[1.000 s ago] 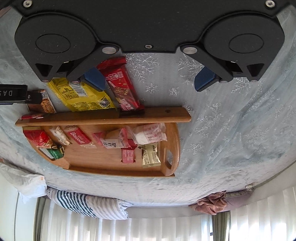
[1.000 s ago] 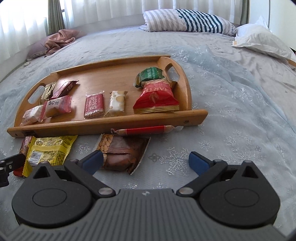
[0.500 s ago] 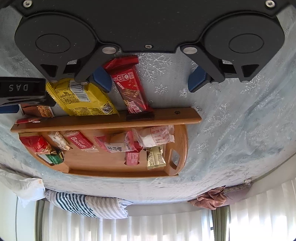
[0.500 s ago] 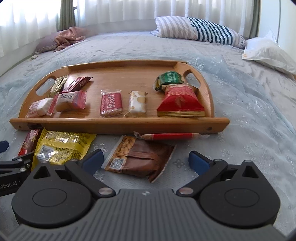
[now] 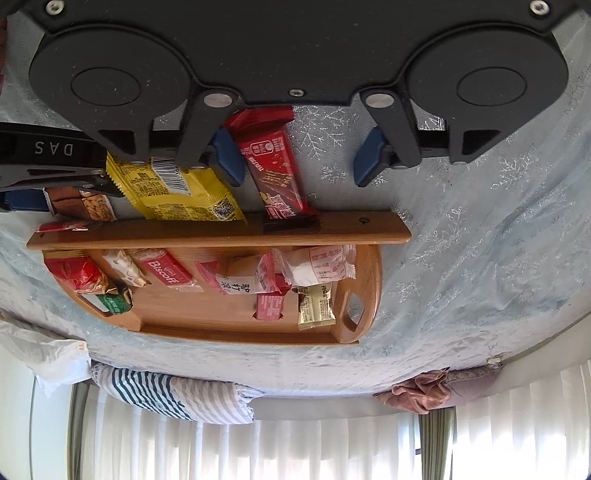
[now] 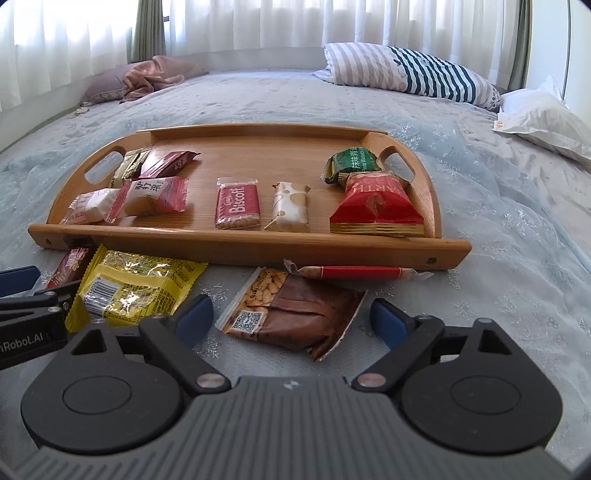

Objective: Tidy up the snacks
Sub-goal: 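Grasp the red chocolate bar with the left tool while the right tool grasps the brown almond bag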

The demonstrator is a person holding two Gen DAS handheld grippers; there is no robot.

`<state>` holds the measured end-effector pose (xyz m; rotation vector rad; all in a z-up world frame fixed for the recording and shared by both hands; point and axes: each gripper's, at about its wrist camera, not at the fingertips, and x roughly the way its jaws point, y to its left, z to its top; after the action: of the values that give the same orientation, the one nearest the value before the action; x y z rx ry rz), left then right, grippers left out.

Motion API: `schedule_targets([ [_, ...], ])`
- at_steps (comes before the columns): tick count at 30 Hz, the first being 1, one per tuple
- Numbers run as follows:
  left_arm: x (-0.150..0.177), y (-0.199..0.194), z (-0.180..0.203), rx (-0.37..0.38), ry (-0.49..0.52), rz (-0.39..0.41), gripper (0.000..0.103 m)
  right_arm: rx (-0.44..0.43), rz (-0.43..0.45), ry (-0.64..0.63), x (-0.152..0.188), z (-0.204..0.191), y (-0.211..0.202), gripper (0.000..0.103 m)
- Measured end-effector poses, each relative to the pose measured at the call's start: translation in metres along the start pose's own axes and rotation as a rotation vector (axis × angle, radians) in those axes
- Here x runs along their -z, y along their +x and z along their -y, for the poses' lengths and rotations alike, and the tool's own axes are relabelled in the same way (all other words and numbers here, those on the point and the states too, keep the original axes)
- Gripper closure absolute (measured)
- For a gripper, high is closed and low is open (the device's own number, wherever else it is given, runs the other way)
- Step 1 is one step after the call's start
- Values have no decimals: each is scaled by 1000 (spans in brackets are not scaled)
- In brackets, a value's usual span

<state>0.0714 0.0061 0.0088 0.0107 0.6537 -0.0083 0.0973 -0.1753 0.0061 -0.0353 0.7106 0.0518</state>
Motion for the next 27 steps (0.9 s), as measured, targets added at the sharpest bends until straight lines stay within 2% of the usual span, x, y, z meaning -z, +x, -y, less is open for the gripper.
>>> schedule_targets([
  [4, 1, -3, 4, 11, 20, 17, 65, -7, 8, -28, 1, -5, -3, 26],
  [6, 1, -4, 5, 22, 20, 18, 78, -19, 11, -35, 1, -6, -5, 31],
  [18, -1, -8, -4, 41, -21, 11, 80, -110, -6, 8, -3, 7, -16, 51],
  [27, -4, -15, -9, 51, -54, 16, 80, -129, 11, 29, -6, 13, -28, 55],
])
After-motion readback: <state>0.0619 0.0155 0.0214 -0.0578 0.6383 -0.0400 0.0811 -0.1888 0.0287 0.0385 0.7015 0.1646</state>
